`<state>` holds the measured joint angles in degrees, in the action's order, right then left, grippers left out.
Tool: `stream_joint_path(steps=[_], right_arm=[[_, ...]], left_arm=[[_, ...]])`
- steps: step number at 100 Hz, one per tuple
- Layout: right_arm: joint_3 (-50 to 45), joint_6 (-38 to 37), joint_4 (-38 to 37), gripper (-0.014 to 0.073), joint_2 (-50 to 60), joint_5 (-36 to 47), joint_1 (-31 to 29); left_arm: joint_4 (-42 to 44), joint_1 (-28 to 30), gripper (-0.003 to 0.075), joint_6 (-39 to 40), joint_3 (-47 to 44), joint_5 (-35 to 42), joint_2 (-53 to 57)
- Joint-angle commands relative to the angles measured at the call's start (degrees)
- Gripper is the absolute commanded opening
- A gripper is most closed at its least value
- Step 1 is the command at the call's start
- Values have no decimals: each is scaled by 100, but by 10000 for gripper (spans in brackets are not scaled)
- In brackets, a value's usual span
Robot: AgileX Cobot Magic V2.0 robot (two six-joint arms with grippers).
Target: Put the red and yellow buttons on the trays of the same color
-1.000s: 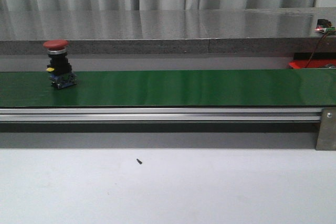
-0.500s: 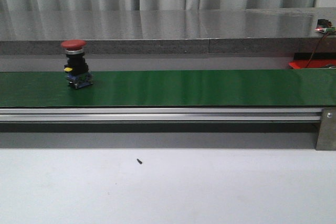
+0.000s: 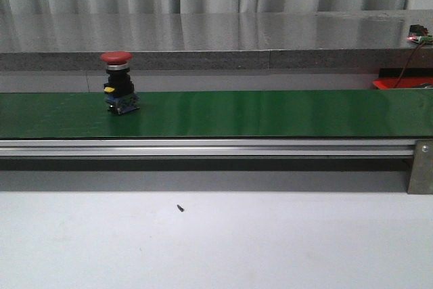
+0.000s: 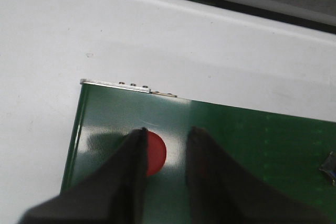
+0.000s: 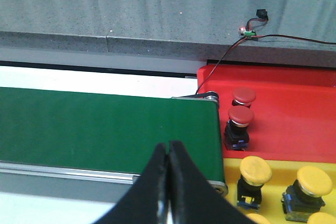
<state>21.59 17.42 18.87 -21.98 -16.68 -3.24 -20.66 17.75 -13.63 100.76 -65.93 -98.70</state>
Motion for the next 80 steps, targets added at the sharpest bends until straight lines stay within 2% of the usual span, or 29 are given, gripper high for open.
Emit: stream_joint_path(steps=[1,36,54,80], right_arm=[[141,53,33,-67,-15,429,9],[141,53,54,-67,-15,54,9],[182,53,54,-67,-15,-225,9],[554,53,54,-67,-299,-721,9]], left_arm=[[-206,-165,-16,-104,148,32,578],[17,-1196,-20,-46,-11,242,1551],[95,-1557,-20,111,-876,864,2189],[146,-1633,-20,109,-2454,1791,3314]])
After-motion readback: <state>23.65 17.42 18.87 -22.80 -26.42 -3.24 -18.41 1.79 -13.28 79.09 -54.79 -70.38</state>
